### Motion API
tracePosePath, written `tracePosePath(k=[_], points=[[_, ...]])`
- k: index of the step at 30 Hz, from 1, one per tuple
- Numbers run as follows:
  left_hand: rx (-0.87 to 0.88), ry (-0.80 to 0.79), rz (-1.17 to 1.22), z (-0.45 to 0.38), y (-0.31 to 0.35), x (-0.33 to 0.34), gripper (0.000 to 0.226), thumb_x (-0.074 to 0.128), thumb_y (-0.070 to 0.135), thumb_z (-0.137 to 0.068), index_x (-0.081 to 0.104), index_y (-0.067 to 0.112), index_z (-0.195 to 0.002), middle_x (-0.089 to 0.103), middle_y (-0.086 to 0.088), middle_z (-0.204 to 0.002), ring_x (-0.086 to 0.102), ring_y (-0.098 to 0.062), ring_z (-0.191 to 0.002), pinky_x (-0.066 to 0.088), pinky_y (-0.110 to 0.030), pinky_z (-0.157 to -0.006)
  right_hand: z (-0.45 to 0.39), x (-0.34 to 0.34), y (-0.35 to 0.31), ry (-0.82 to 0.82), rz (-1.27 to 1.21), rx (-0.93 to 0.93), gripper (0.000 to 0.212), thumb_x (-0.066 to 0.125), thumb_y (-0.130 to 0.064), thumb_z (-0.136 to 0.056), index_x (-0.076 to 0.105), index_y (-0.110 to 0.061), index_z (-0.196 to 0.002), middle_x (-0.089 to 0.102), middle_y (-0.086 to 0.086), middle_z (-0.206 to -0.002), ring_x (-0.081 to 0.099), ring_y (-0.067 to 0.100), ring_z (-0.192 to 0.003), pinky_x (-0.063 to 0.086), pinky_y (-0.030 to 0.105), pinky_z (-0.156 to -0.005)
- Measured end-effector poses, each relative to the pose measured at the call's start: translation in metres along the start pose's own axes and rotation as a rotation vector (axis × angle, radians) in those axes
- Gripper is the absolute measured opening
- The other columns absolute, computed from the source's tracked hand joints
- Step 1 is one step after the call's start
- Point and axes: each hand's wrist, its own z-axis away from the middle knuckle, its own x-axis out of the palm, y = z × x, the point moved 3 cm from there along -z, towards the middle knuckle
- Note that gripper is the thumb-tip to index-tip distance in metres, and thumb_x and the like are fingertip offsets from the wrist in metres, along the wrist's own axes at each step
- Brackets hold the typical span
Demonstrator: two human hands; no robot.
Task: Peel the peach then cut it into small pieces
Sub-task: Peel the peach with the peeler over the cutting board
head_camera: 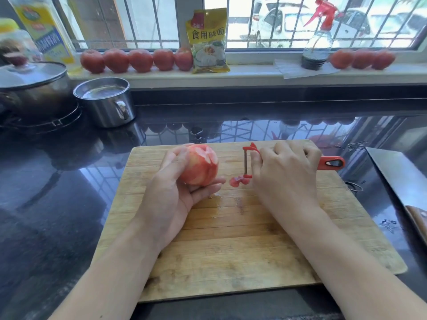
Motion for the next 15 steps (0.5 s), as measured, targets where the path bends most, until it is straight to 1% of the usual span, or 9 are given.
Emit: tracePosePath(k=[2, 4, 6, 7, 9, 12, 13, 15], points=[[0.005, 0.014, -0.023, -0.002, 0.000, -0.001, 0.033, 0.048, 0.033, -0.107, 0.059, 0.011, -0.130, 0.070, -0.015, -0.119, 0.068, -0.048, -0.112, 0.055, -0.055, -0.100, 0.000, -0.001, 0.000, 0.021, -0.017, -0.003, 0.042, 0.037, -0.037, -0.106, 0.067, -0.021, -0.081, 0.064, 0.000, -0.082, 0.054, 0.026, -0.088, 0.029, 0.044, -0.086], [0.044, 0.011, -0.067, -0.003, 0.000, -0.001, 0.036, 0.049, 0.034, -0.105, 0.060, 0.010, -0.130, 0.070, -0.011, -0.120, 0.067, -0.037, -0.118, 0.053, -0.049, -0.104, -0.001, -0.003, -0.002, 0.026, -0.028, -0.020, 0.044, 0.035, -0.039, -0.107, 0.066, -0.021, -0.080, 0.064, 0.000, -0.082, 0.054, 0.026, -0.088, 0.028, 0.044, -0.086], [0.084, -0.012, -0.087, -0.002, 0.002, 0.001, 0.037, 0.046, 0.033, -0.105, 0.059, 0.008, -0.129, 0.070, -0.008, -0.116, 0.066, -0.023, -0.113, 0.051, -0.041, -0.101, -0.001, -0.003, -0.001, 0.030, -0.045, -0.021, 0.046, 0.033, -0.040, -0.107, 0.066, -0.022, -0.080, 0.064, -0.002, -0.081, 0.055, 0.025, -0.087, 0.028, 0.043, -0.086], [0.092, -0.022, -0.078, -0.002, 0.002, 0.002, 0.036, 0.043, 0.032, -0.107, 0.058, 0.007, -0.128, 0.070, -0.007, -0.113, 0.065, -0.020, -0.110, 0.049, -0.039, -0.098, -0.001, -0.004, 0.000, 0.033, -0.047, -0.022, 0.046, 0.033, -0.040, -0.106, 0.065, -0.023, -0.078, 0.064, -0.003, -0.079, 0.056, 0.025, -0.086, 0.028, 0.043, -0.085], [0.097, -0.024, -0.067, -0.003, 0.002, 0.002, 0.034, 0.040, 0.031, -0.109, 0.056, 0.009, -0.128, 0.070, -0.007, -0.112, 0.064, -0.019, -0.109, 0.047, -0.038, -0.096, 0.000, -0.003, -0.002, 0.027, -0.067, -0.020, 0.045, 0.034, -0.040, -0.104, 0.061, -0.025, -0.072, 0.064, -0.005, -0.075, 0.056, 0.023, -0.081, 0.030, 0.042, -0.081], [0.089, 0.013, -0.043, -0.004, 0.002, 0.001, 0.036, 0.045, 0.033, -0.107, 0.055, 0.012, -0.135, 0.070, -0.008, -0.123, 0.065, -0.022, -0.115, 0.048, -0.044, -0.103, 0.000, -0.010, -0.001, 0.120, -0.289, 0.005, 0.046, 0.038, -0.037, -0.104, 0.044, -0.026, -0.060, 0.057, -0.007, -0.063, 0.053, 0.021, -0.067, 0.036, 0.041, -0.075], [0.089, 0.026, -0.034, -0.005, 0.002, -0.001, 0.038, 0.047, 0.033, -0.107, 0.055, 0.012, -0.137, 0.069, -0.008, -0.127, 0.065, -0.023, -0.117, 0.048, -0.046, -0.106, -0.001, -0.011, -0.001, 0.139, -0.332, 0.006, 0.047, 0.039, -0.036, -0.104, 0.043, -0.025, -0.059, 0.054, -0.007, -0.061, 0.052, 0.021, -0.065, 0.037, 0.041, -0.074], [0.099, 0.035, -0.040, -0.005, 0.003, -0.003, 0.040, 0.048, 0.031, -0.107, 0.053, 0.008, -0.140, 0.070, -0.008, -0.127, 0.065, -0.023, -0.119, 0.047, -0.048, -0.109, -0.002, -0.008, -0.002, 0.118, -0.245, -0.039, 0.047, 0.041, -0.036, -0.104, 0.056, -0.023, -0.062, 0.057, -0.006, -0.063, 0.052, 0.021, -0.067, 0.034, 0.041, -0.076]])
